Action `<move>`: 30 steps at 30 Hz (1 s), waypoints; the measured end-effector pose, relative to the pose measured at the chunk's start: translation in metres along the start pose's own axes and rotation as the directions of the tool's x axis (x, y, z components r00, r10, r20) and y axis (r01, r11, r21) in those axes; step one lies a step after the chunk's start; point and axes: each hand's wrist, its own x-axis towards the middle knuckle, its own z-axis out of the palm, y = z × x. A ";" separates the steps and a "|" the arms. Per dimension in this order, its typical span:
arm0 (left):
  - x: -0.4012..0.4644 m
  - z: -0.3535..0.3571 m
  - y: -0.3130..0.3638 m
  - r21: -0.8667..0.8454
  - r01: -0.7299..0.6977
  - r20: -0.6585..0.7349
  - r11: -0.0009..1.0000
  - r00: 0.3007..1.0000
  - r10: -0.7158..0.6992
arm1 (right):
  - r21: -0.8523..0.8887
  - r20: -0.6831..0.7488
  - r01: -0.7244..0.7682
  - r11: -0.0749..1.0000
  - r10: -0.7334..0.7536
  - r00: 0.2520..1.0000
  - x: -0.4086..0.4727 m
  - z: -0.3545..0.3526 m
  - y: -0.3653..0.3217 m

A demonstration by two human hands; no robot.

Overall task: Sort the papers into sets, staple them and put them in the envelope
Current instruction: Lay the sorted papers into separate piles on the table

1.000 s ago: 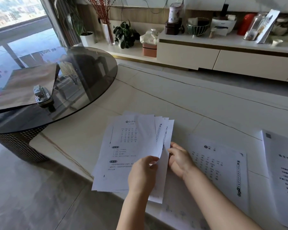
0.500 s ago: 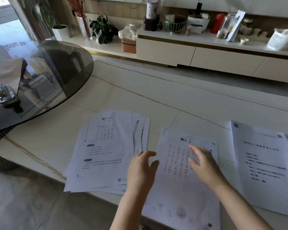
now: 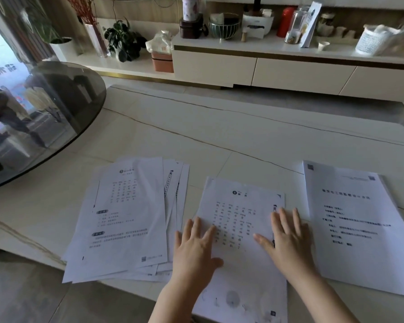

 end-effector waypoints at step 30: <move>-0.004 0.005 -0.002 -0.173 0.108 -0.048 0.979 0.992 -0.117 | 0.555 -0.040 0.089 0.827 -0.080 0.996 -0.024 -0.016 -0.030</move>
